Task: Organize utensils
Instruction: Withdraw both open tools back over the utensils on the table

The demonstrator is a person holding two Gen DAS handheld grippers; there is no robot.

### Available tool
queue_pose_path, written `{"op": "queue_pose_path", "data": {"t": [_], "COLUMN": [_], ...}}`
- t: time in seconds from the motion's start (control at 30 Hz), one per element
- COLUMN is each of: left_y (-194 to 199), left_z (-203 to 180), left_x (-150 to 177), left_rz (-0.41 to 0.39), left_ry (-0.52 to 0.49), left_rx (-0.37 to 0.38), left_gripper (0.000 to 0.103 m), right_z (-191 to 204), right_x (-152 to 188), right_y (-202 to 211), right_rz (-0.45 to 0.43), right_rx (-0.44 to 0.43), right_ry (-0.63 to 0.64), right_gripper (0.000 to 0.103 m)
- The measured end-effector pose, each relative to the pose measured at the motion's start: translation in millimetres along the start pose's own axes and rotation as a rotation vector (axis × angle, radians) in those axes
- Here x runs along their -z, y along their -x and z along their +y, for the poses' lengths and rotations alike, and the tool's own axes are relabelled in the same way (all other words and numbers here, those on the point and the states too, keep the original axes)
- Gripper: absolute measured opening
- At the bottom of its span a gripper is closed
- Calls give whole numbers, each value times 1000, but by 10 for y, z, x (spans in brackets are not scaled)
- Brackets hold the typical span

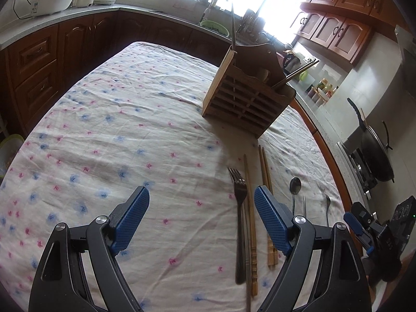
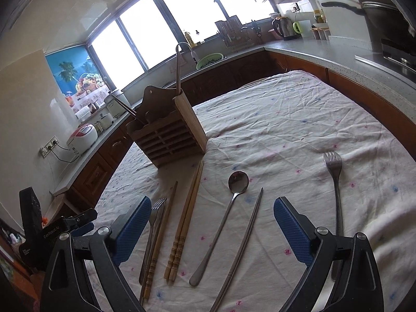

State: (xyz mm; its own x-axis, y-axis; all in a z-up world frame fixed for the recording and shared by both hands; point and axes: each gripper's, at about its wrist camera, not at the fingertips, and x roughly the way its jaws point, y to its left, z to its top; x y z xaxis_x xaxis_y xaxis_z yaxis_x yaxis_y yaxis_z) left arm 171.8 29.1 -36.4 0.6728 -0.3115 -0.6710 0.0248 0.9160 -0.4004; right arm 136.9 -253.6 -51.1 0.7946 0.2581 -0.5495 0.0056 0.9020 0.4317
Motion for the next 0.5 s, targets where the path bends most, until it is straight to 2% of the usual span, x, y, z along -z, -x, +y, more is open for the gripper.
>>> {"op": "queue_pose_path", "data": {"t": [0.5], "left_y": [-190], "left_z": [-203], "left_x": [49], "left_rz": [64], "left_ry": [-69], "left_rx": [-8], "left_gripper": [85], "right_z": [-77], "right_x": [106], "right_y": [-80], "right_rz": [38], "right_rx": [14], "right_ry": [3], "right_gripper": [96]}}
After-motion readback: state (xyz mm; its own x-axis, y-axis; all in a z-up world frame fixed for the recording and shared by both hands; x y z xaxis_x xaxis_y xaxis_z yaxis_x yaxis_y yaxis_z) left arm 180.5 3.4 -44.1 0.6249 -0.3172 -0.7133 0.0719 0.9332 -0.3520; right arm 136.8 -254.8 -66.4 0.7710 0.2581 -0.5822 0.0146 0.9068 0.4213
